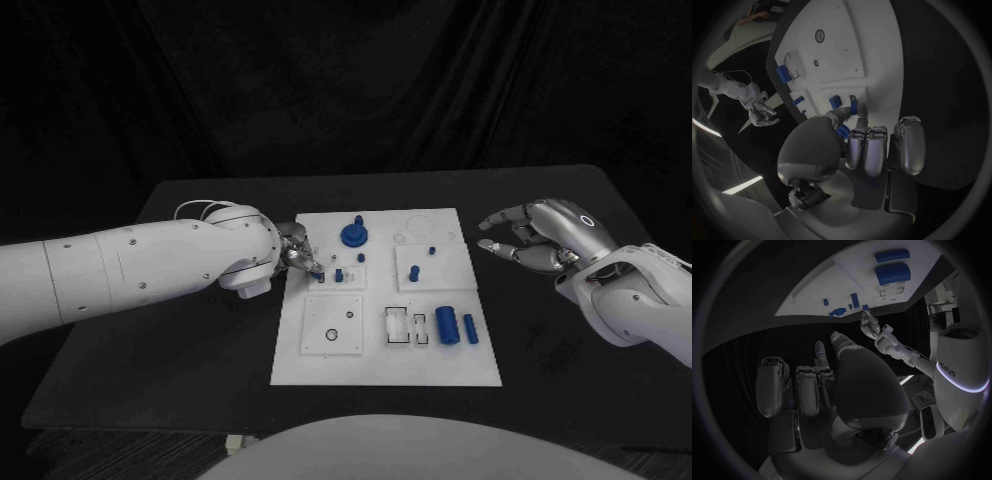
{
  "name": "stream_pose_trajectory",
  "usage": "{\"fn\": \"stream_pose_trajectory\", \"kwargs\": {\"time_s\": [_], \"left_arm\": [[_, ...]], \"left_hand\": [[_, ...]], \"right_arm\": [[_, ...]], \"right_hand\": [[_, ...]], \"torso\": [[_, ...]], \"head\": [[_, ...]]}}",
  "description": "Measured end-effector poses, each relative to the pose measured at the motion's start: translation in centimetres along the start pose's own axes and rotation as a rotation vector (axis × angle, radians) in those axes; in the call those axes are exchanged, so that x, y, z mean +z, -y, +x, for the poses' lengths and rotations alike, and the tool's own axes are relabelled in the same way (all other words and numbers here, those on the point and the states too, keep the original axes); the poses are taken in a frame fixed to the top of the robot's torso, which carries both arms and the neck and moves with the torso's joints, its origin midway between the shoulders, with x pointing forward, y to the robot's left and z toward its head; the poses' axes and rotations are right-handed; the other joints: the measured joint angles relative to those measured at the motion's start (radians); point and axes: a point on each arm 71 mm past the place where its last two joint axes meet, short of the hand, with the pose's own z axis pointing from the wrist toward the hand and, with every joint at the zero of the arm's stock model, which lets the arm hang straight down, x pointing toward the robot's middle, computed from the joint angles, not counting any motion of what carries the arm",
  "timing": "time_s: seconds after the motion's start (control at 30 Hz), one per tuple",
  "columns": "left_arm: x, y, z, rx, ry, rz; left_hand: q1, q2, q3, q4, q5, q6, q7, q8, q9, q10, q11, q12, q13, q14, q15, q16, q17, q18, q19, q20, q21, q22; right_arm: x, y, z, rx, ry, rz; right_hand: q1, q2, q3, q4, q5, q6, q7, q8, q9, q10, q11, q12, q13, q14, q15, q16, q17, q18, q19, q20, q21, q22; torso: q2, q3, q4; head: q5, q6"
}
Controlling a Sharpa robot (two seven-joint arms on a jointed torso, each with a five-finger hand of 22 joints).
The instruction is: Assemble the parts on the task board
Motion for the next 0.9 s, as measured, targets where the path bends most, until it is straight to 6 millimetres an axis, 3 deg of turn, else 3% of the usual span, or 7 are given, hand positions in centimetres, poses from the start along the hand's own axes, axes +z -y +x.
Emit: {"fn": "stream_pose_trajectory", "kwargs": {"time_s": [0.9], "left_arm": [[-0.01, 0.15, 0.51, 0.008, -0.017, 0.004]], "left_hand": [[-0.003, -0.003, 0.0, 0.0, 0.002, -0.002, -0.002, -0.004, 0.002, 0.0, 0.0, 0.0, 0.0, 0.0, 0.0, 0.0, 0.0, 0.0, 0.0, 0.0, 0.0, 0.0]], "right_arm": [[0.01, 0.0, 0.04, 0.001, -0.004, 0.002]], "right_hand": [[0.0, 0.0, 0.0, 0.0, 0.0, 0.0, 0.0, 0.0, -0.001, 0.0, 0.0, 0.0, 0.0, 0.0, 0.0, 0.0, 0.0, 0.0, 0.0, 0.0, 0.0, 0.0]], "torso": [[0.0, 0.0005, -0.0004]], "head": [[-0.001, 0.0]]}}
